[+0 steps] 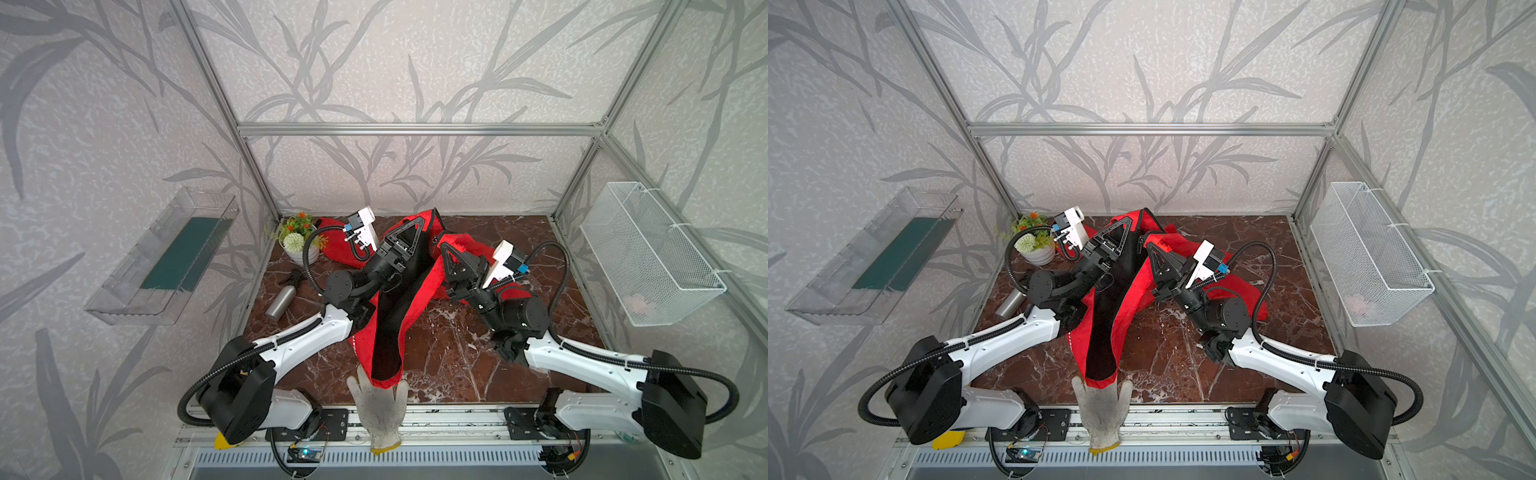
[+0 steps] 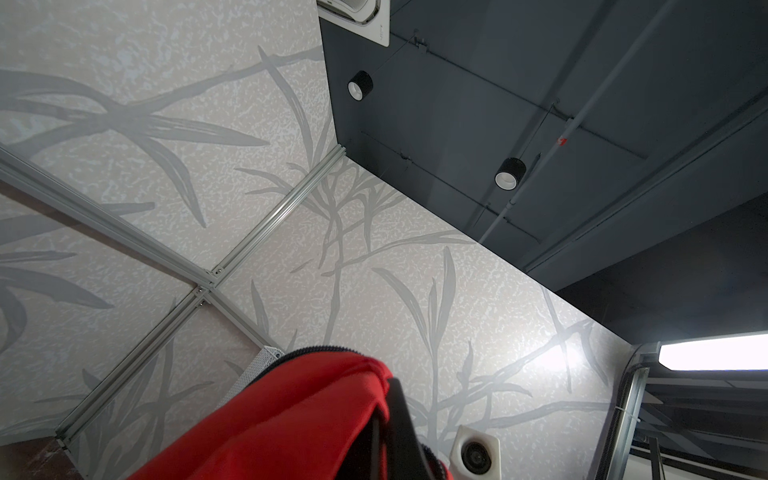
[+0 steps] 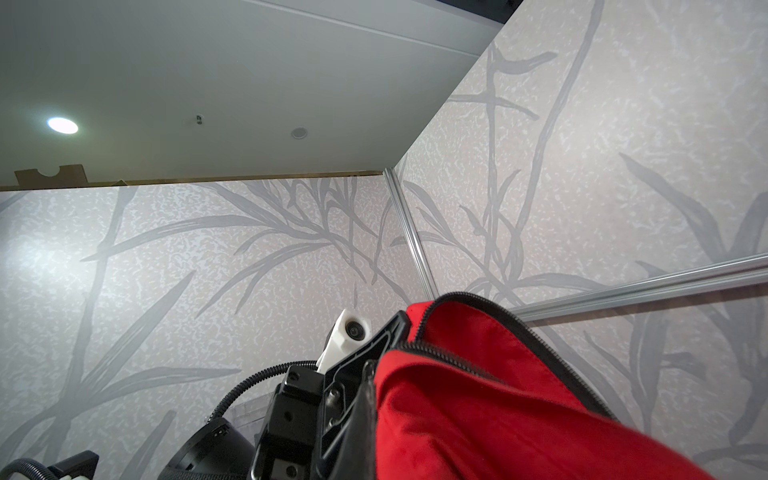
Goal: Zip up the jacket
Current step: 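Hold the lifted jacket edges still with both grippers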
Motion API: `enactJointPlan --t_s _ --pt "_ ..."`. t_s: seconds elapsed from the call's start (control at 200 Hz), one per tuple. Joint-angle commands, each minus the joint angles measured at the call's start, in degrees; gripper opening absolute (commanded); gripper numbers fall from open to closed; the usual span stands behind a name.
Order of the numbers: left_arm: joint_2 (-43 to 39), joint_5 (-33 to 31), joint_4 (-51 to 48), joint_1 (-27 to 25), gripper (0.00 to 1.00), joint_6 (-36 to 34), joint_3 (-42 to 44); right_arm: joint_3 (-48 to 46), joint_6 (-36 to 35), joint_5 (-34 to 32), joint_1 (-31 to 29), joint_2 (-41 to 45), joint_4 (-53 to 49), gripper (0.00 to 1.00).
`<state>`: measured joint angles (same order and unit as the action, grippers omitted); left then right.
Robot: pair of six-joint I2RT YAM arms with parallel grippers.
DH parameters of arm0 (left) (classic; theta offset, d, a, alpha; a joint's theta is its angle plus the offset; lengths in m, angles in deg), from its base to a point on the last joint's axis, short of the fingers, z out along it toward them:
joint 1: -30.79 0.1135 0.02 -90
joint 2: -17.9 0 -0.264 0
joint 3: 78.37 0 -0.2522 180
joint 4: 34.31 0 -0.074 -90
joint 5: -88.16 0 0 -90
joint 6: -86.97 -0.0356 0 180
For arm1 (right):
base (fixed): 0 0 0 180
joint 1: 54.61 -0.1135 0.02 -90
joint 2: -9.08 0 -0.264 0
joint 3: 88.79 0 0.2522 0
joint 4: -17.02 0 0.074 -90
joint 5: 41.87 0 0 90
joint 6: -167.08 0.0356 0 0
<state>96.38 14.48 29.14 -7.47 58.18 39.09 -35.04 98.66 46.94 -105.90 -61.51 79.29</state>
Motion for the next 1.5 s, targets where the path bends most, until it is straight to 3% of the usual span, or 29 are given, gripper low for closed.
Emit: enactJointPlan --t_s 0.0,1.495 --pt "-1.0 0.0 3.9 -0.4 0.0 0.3 -2.5 3.0 -1.1 0.2 -0.3 -0.5 4.4 0.0" --pt "-2.2 -0.7 3.9 -0.5 0.0 0.5 -1.2 3.9 -0.3 -2.0 0.4 -3.3 4.5 0.0"
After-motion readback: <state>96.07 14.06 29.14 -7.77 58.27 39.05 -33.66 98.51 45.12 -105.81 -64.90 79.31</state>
